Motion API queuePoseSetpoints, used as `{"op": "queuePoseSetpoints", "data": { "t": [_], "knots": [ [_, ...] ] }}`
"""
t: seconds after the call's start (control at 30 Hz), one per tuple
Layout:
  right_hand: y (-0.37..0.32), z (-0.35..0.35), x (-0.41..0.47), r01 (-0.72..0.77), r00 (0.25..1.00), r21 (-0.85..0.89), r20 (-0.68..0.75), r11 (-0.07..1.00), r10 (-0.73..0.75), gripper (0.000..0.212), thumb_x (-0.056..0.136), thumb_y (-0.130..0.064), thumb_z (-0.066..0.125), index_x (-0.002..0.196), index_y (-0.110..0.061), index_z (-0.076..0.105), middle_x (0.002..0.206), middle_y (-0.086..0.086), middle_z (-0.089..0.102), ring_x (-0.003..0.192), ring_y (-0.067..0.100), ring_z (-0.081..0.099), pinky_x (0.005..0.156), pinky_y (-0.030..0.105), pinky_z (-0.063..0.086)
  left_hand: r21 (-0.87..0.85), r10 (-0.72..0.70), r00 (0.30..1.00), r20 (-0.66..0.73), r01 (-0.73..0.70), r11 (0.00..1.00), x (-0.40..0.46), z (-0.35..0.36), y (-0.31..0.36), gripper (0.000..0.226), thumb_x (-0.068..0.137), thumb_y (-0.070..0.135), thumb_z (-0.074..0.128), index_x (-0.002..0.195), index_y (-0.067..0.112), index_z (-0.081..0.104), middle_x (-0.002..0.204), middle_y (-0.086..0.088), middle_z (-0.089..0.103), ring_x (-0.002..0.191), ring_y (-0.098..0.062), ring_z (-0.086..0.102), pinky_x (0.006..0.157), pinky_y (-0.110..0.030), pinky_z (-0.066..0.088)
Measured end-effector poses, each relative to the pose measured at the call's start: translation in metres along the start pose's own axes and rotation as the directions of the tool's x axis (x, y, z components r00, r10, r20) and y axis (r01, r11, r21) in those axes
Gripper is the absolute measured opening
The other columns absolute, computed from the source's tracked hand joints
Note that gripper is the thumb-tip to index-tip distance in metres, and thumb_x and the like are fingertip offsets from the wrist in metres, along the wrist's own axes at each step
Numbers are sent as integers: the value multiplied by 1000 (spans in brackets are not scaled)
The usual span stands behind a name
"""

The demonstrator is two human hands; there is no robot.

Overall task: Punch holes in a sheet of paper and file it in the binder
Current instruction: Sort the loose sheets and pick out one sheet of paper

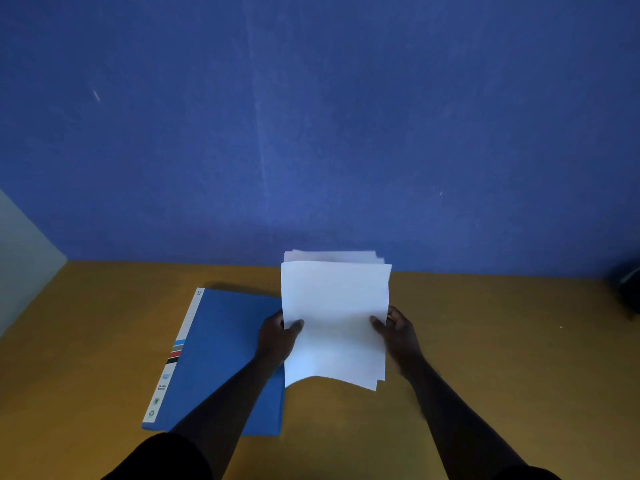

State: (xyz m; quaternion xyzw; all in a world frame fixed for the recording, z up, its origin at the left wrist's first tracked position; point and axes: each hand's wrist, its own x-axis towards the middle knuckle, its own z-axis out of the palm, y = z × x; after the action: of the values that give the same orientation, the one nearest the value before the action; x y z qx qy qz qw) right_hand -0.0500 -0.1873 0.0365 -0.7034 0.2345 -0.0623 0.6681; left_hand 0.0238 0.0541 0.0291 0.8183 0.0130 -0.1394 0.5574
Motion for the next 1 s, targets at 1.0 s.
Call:
{"op": "queuePoseSetpoints", "data": {
  "t": [1.0],
  "knots": [
    [-11,-6,11,92,995,23,-47,995,-91,24,78,-21,81,100,-23,70,101,-1,76,92,14,73,75,33,62,-153,155,975,-160,-179,972,7,36,39,27,74,16,81,98,23,71,93,13,73,87,-5,69,81,-29,56]
  ]
}}
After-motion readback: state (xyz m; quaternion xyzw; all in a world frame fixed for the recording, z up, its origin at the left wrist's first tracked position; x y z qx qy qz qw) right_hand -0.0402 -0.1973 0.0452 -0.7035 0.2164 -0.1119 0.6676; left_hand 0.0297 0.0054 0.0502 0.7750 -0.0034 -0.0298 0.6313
